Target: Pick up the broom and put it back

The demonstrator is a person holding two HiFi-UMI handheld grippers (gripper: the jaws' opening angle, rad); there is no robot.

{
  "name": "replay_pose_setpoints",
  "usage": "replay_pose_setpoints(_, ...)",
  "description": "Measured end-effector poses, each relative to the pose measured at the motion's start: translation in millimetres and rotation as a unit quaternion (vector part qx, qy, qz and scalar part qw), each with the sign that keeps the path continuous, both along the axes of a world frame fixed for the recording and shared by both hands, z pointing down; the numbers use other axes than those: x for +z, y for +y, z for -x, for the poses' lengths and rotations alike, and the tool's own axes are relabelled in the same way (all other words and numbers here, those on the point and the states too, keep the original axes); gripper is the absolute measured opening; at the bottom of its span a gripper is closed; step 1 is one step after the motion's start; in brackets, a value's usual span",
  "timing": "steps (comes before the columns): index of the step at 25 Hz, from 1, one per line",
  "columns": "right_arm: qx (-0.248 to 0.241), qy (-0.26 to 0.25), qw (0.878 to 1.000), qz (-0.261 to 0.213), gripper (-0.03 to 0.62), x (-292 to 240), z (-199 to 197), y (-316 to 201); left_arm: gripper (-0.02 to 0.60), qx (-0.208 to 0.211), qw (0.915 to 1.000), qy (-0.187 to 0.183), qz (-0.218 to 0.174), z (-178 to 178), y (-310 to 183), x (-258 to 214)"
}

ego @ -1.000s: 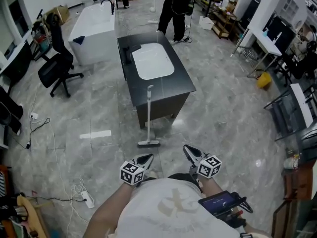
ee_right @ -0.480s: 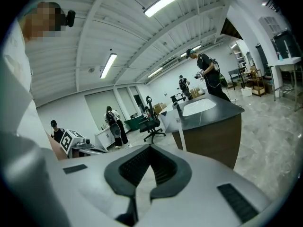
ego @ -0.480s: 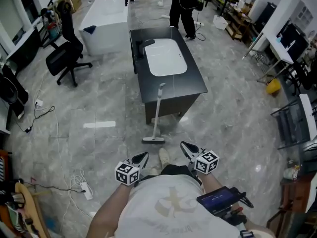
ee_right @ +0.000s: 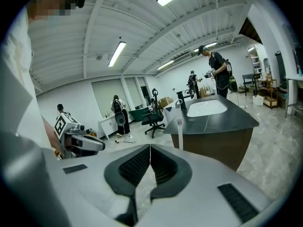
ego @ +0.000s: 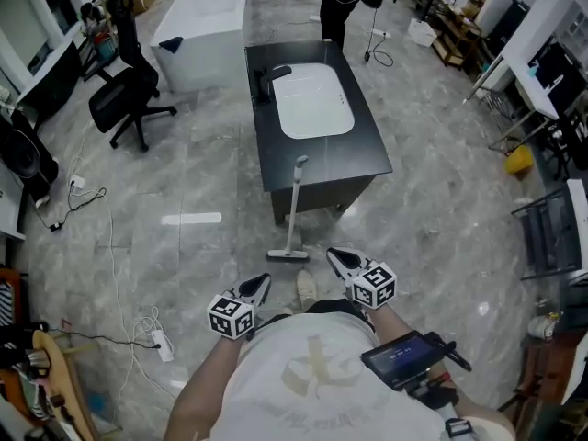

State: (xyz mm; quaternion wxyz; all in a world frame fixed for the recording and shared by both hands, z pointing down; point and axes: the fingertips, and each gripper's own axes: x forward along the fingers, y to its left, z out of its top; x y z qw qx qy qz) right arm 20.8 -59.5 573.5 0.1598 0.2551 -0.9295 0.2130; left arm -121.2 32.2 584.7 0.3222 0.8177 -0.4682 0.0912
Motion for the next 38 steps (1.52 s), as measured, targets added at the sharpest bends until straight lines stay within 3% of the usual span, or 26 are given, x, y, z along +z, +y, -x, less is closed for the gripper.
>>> replay_pose_setpoints(22, -0.067, 0.032, 0.996, 0.040, 0.017, 65, 22, -95, 0.012, -0.067, 0.9973, -0.028, 0.014, 11, -84, -6)
replay_pose_setpoints(38, -0.093, 0.055, 0.992, 0.070, 0.020, 125, 65, -148, 0.012, -0.150, 0.9872, -0.039, 0.039, 37, -86, 0)
